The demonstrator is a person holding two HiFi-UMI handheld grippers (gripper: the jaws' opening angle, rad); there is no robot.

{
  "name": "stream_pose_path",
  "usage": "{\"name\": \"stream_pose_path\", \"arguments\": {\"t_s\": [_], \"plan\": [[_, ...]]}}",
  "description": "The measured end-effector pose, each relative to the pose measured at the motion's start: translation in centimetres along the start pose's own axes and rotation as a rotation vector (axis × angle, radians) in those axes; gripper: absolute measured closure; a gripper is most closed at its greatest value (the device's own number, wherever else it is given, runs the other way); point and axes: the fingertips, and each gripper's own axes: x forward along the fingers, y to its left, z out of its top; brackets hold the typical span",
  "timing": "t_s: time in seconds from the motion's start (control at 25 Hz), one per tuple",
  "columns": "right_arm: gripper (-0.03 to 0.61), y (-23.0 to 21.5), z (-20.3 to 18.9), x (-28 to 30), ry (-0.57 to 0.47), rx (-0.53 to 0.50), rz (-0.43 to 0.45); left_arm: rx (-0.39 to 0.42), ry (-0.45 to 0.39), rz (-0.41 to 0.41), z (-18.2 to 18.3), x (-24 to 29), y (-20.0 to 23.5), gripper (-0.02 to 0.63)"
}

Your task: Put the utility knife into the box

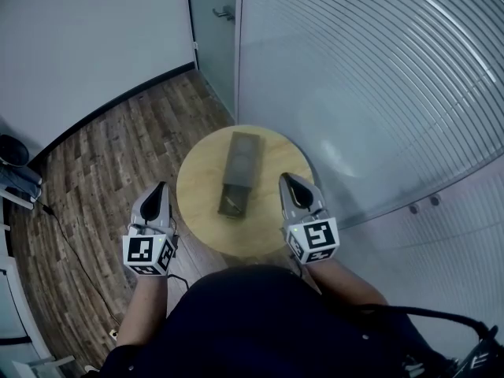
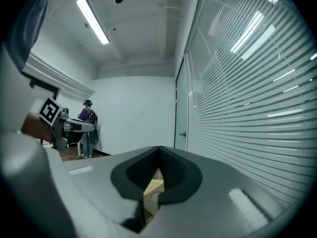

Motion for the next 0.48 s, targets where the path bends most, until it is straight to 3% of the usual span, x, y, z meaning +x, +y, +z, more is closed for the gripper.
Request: {"name": "stream_pose_path", "arguments": {"t_s": [0.48], "plan": [[0.571, 0.4, -1.8, -0.4, 0.042, 0.002, 0.013, -0.012, 0.033, 0.018, -1.3, -0.9, -0.4, 0.611]]}}
